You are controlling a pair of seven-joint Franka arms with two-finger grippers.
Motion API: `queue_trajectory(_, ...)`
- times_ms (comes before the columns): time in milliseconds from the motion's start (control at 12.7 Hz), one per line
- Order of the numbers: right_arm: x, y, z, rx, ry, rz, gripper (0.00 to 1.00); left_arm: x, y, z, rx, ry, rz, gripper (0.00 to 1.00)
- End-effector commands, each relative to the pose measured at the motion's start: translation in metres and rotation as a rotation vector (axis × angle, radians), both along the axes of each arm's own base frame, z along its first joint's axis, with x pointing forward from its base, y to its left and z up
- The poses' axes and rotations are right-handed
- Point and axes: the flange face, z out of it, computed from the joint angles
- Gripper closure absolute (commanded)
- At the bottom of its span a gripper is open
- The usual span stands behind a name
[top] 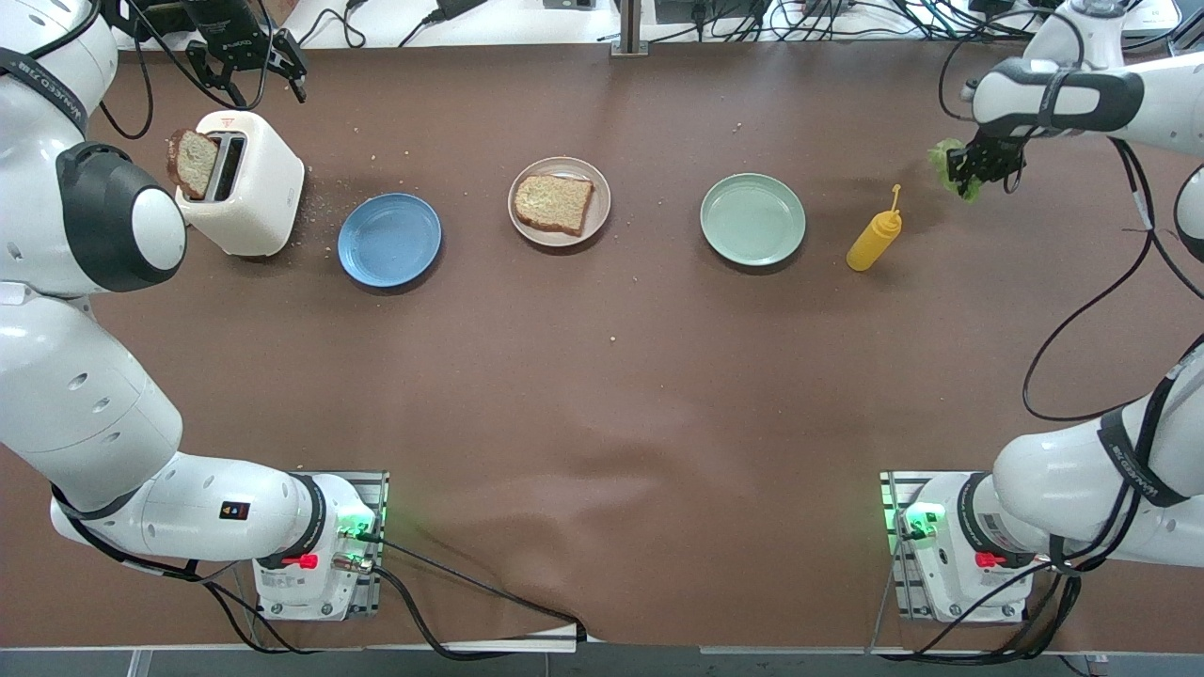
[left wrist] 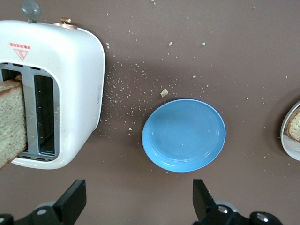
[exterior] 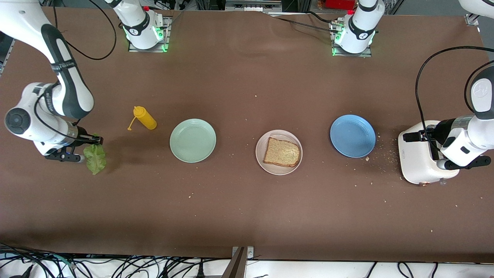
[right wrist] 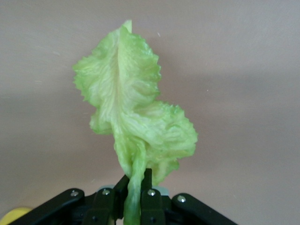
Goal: Make sandwich in beige plate with both arms
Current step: 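Carry the lettuce leaf with the right gripper over the beige plate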
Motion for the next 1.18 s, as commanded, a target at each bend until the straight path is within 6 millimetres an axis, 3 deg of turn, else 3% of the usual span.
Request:
queue_trajectory(0,0.021,0.013,0.066,-0.005,0.033,0.017,1.00,-0.002,-0.001,0.003,0.035,0.005,0.000,0.00)
queue_trajectory(316,0.031,0.059,0.130,-0.008,0.062,-0.061,1.00,-0.002,0.004,0.003,0.036,0.005,0.003,0.00)
queue_trajectory(632,0.026,0.140,0.172,0.094,0.062,-0.244,1.00,-0.008,0.025,0.004,0.047,0.025,0.023,0.00)
queue_trajectory(869,0.016,0.219,0.197,0.131,0.051,-0.371,1.00,-0.012,0.046,0.002,0.141,0.050,-0.003,0.00)
queue_trajectory(1106,-0.001,0.294,0.215,0.169,0.025,-0.497,1.00,-0.020,0.091,0.004,0.088,0.053,-0.128,0.03)
